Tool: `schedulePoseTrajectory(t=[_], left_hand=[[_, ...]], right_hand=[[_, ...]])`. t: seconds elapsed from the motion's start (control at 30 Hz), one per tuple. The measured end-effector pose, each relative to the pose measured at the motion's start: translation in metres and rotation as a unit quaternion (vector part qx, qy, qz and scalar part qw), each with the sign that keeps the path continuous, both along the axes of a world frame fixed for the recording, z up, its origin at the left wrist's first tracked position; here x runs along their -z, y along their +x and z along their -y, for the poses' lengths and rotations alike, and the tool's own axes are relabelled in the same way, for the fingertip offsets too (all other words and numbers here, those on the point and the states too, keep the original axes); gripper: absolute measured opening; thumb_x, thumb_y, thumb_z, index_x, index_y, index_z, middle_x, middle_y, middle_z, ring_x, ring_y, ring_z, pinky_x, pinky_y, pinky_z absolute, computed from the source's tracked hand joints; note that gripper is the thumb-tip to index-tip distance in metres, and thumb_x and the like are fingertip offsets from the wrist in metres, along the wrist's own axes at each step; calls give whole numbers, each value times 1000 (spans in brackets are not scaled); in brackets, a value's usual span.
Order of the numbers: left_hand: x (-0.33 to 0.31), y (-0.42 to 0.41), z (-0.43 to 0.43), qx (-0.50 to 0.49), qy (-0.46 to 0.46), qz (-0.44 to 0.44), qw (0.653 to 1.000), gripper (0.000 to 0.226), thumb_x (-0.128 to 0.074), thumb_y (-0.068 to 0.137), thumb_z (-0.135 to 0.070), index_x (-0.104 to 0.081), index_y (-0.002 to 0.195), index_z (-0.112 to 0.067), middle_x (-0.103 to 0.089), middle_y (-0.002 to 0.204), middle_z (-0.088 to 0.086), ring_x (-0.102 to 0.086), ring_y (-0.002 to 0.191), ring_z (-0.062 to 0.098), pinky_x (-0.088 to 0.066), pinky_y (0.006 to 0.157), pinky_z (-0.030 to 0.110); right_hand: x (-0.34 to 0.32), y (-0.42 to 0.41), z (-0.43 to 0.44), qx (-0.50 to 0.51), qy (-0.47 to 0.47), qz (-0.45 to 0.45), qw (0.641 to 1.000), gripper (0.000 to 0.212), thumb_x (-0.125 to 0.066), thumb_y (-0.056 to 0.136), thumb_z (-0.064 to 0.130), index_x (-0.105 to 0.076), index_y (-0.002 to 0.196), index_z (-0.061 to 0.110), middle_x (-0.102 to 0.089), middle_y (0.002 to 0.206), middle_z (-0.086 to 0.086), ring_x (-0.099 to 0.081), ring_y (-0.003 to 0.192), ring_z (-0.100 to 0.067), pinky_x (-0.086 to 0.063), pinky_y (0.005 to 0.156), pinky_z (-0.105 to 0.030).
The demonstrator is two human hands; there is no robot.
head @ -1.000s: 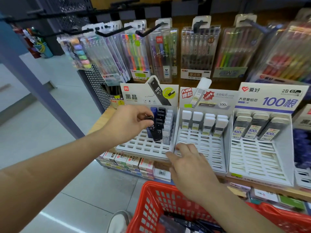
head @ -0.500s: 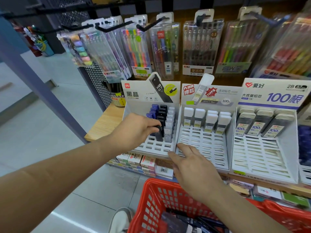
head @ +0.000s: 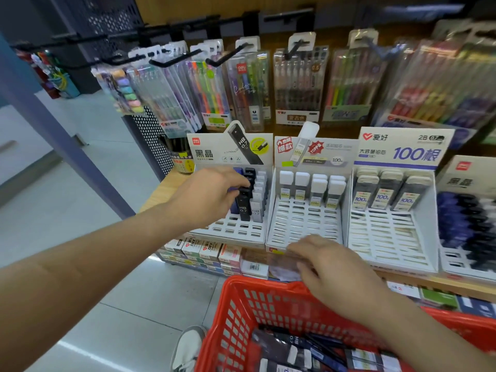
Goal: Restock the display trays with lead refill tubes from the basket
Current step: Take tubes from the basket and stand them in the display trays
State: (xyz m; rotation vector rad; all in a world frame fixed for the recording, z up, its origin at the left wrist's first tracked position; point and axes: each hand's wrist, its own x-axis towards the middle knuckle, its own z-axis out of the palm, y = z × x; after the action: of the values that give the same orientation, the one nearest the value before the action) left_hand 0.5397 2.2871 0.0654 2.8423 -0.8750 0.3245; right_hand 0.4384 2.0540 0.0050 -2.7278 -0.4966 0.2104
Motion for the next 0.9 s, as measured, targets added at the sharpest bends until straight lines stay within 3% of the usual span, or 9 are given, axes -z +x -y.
schedulePoseTrajectory(t=[0.07, 0.13, 0.3, 0.43, 0.53, 0.63, 0.7, 0.77, 0.9], left_hand=[[-15, -15, 8, 26, -18, 3, 999, 25, -61, 86, -7, -72, 105, -18, -71, 99, 1, -64, 91, 23, -52, 80, 33], [-26, -35, 23, 53, -14, -20, 998, 25, -60, 83, -4, -74, 100, -17, -72, 97, -1, -64, 89, 17, -49, 79, 25], [14, -94, 77, 117, 138, -171, 969, 29, -50, 86, -17, -67, 106, -27, -70, 103, -3, -63, 95, 20, -52, 79, 35], [93, -150, 99, 143, 318, -284, 893, 22, -50, 87, -16, -65, 103, -15, -67, 100, 11, -63, 94, 32, -53, 72, 39], [156, -187, 93, 118, 367, -360, 850, 23, -50, 90, -18, -67, 100, -6, -67, 102, 16, -63, 97, 35, -52, 75, 41], [210, -218, 81, 101, 361, -420, 827, 32, -54, 90, -32, -67, 99, -4, -67, 101, 18, -62, 99, 35, -52, 78, 40], [234, -235, 77, 96, 351, -442, 820, 48, -59, 87, -45, -58, 116, -6, -60, 114, 19, -57, 107, 35, -50, 83, 41], [249, -245, 78, 76, 347, -461, 814, 79, -62, 82, -55, -35, 139, -7, -44, 133, 20, -49, 118, 36, -46, 89, 43], [270, -258, 85, 50, 348, -426, 833, 102, -63, 84, -53, 5, 151, -18, -12, 152, 20, -22, 137, 39, -35, 105, 48]], right_hand=[[-9, -12, 20, 21, 14, -26, 999, 24, -45, 98, 29, -62, 116, 30, -66, 105, 10, -60, 93, -8, -49, 81, -30], [-14, -24, 40, 37, 23, -68, 997, 20, -49, 98, 31, -66, 109, 31, -68, 96, 13, -60, 85, -4, -50, 78, -26], [23, -72, 92, 20, -84, -200, 976, 25, -50, 95, 33, -68, 112, 27, -69, 112, 12, -62, 102, -9, -48, 86, -24], [85, -126, 123, 17, -143, -277, 950, 24, -44, 92, 37, -61, 104, 25, -69, 112, 2, -64, 105, -19, -41, 74, -24], [133, -160, 132, 44, -140, -291, 945, 35, -53, 92, 40, -53, 126, 31, -64, 122, -1, -62, 110, -20, -46, 82, -27], [166, -186, 122, 45, -130, -329, 934, 65, -58, 91, 48, -33, 149, 28, -47, 142, -10, -51, 126, -27, -44, 99, -31], [183, -198, 112, 29, -137, -372, 918, 89, -60, 88, 58, -14, 156, 22, -21, 159, -11, -31, 142, -30, -37, 111, -37], [195, -207, 101, 21, -154, -396, 905, 101, -61, 85, 63, -3, 157, 23, -1, 164, -7, -14, 149, -33, -31, 116, -45], [212, -216, 68, 17, -192, -372, 908, 97, -64, 85, 58, -8, 155, 21, -1, 162, -13, -6, 147, -36, -19, 114, -58]])
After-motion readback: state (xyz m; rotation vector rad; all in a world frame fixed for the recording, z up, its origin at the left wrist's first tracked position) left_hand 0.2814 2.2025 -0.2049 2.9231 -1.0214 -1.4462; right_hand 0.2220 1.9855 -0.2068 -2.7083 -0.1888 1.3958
